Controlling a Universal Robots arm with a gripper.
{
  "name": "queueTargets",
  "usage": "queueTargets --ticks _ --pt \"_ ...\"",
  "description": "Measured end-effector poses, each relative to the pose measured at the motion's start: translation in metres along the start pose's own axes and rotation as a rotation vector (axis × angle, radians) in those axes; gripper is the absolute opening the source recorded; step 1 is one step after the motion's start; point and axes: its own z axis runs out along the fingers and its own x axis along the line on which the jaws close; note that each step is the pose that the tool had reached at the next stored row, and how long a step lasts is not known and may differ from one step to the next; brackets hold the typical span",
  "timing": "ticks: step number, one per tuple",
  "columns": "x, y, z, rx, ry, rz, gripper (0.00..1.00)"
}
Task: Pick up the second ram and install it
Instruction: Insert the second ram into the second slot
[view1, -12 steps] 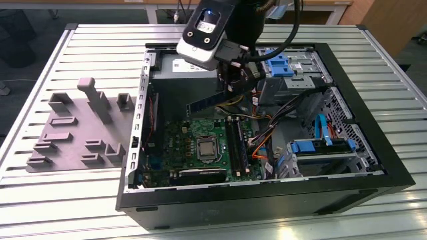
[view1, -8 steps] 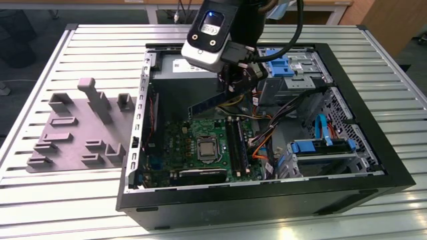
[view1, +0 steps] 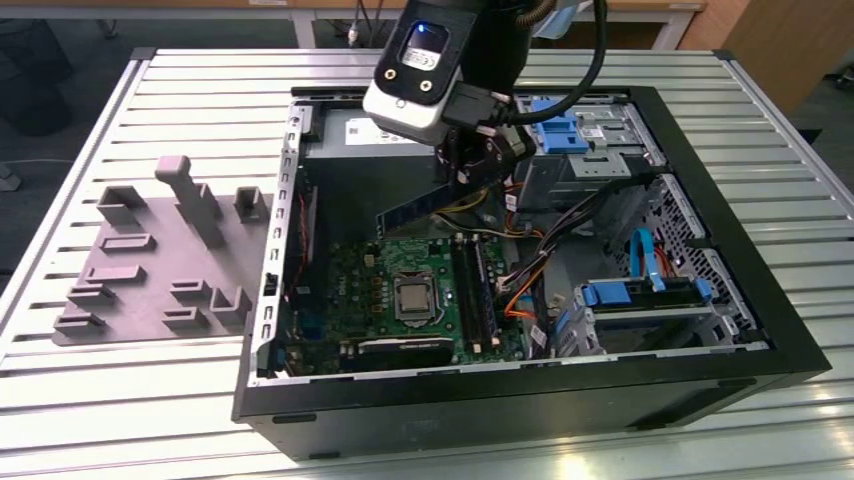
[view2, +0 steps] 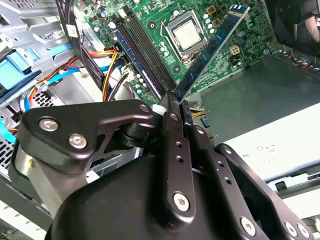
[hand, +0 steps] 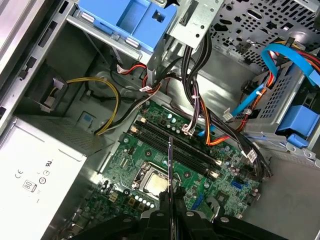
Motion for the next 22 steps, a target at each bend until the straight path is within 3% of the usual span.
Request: queueTargets --ticks 6,12,19,22 --pt "0.0 0.0 0.0 -0.0002 0.0001 -0.004 0.14" --pt "0.0 0.0 0.0001 -0.0044 0.0024 -0.109 0.14" --pt "0.0 0.0 0.0001 -0.0046 0.0025 -0.114 0.14" --pt "0.0 0.0 0.0 -0.0065 0.0041 -0.147 0.14"
